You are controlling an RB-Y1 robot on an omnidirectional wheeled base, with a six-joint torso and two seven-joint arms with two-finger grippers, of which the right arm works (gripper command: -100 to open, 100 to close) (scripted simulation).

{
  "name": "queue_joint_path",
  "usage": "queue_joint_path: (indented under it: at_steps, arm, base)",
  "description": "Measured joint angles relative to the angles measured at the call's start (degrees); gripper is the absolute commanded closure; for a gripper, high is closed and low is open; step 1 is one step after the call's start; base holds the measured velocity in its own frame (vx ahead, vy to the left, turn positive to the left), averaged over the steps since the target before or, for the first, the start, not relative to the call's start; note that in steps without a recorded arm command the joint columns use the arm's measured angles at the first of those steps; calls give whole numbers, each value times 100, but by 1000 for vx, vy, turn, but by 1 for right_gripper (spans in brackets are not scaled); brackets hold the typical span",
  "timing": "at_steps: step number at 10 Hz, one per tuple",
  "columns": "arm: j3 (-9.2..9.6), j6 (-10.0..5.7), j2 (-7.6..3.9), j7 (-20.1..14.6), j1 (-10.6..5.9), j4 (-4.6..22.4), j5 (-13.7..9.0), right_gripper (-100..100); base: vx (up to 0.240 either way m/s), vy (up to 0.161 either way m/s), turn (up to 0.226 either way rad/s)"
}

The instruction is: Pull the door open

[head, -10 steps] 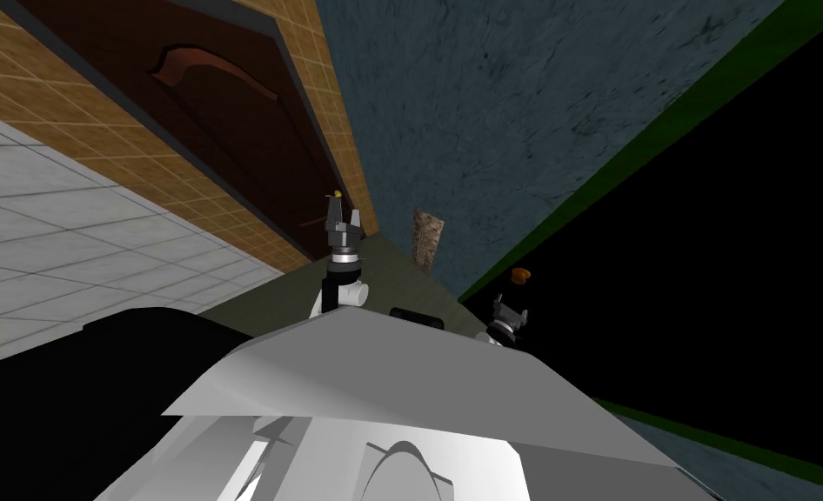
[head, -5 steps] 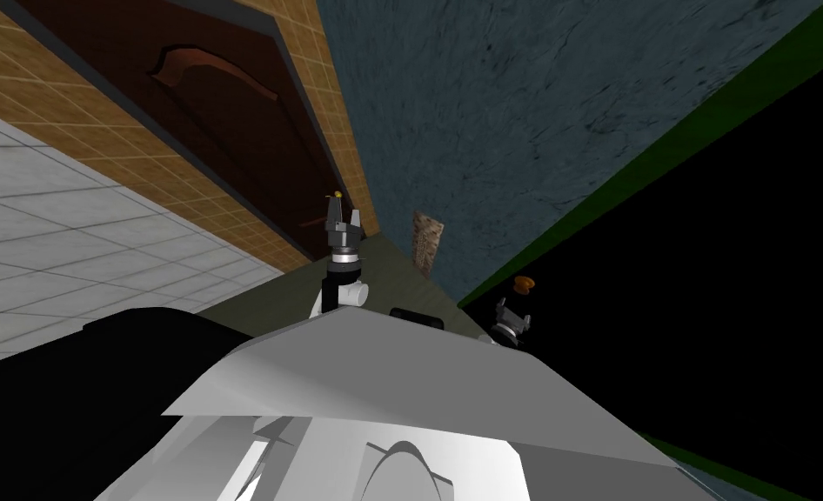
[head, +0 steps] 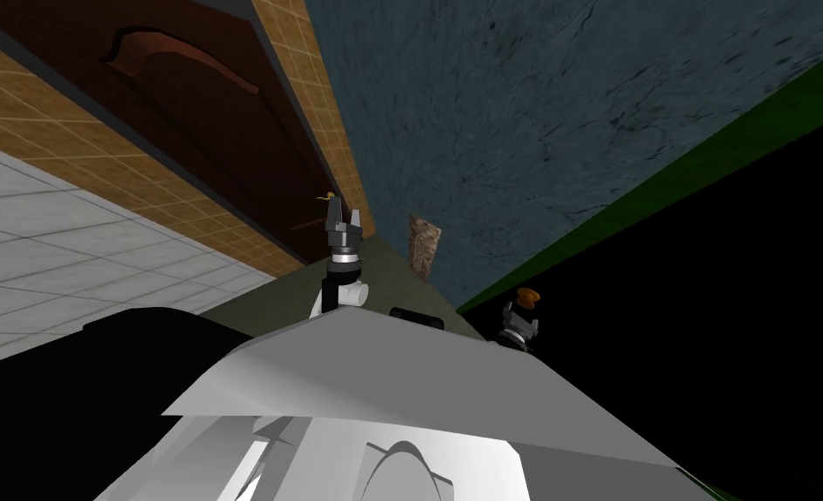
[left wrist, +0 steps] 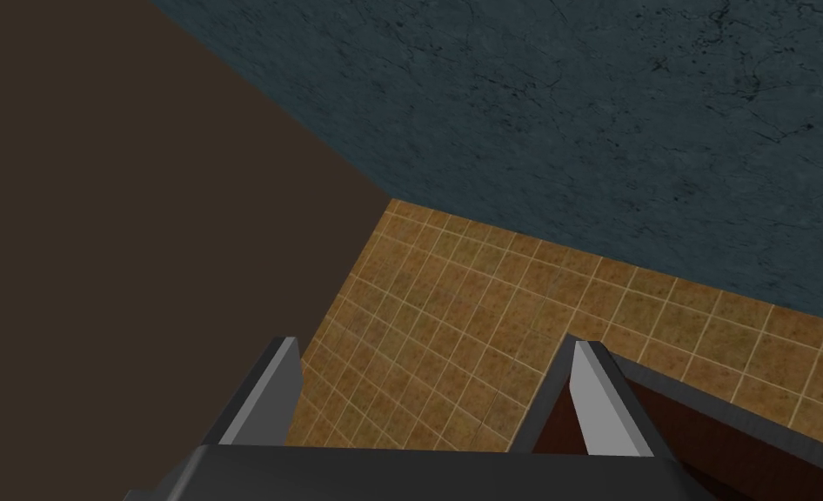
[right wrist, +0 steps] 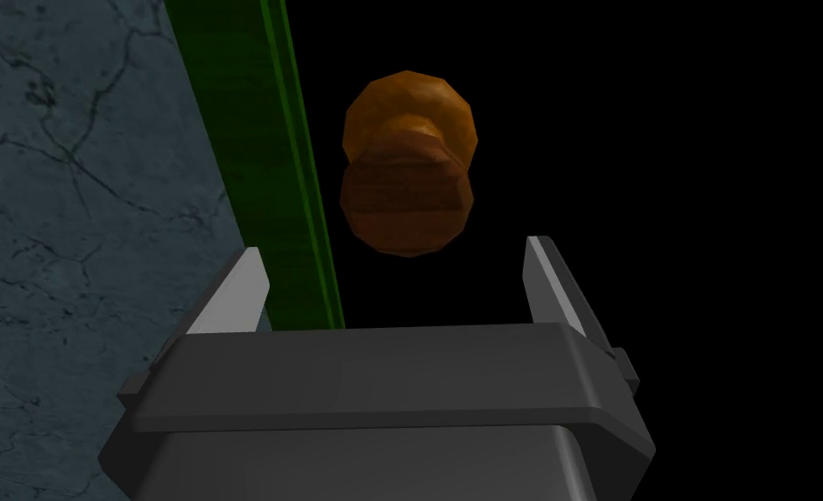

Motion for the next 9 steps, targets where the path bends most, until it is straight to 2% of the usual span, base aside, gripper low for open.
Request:
queue_joint_path:
  at_steps: [3,6,7,9]
  arm:
    - [47,-67,-167,-277,36,163,35,-100]
    - [96,-133,-385,-615,29,402,71,-100]
    - [97,-138,-393,-638,28,409,72,100]
    - [90,-135,-392,-618,23,401,69,100]
  base:
    - [116,-25,-18]
    - [125,-11,-12]
    - [-13,-1,-3]
    - [-26,1,8]
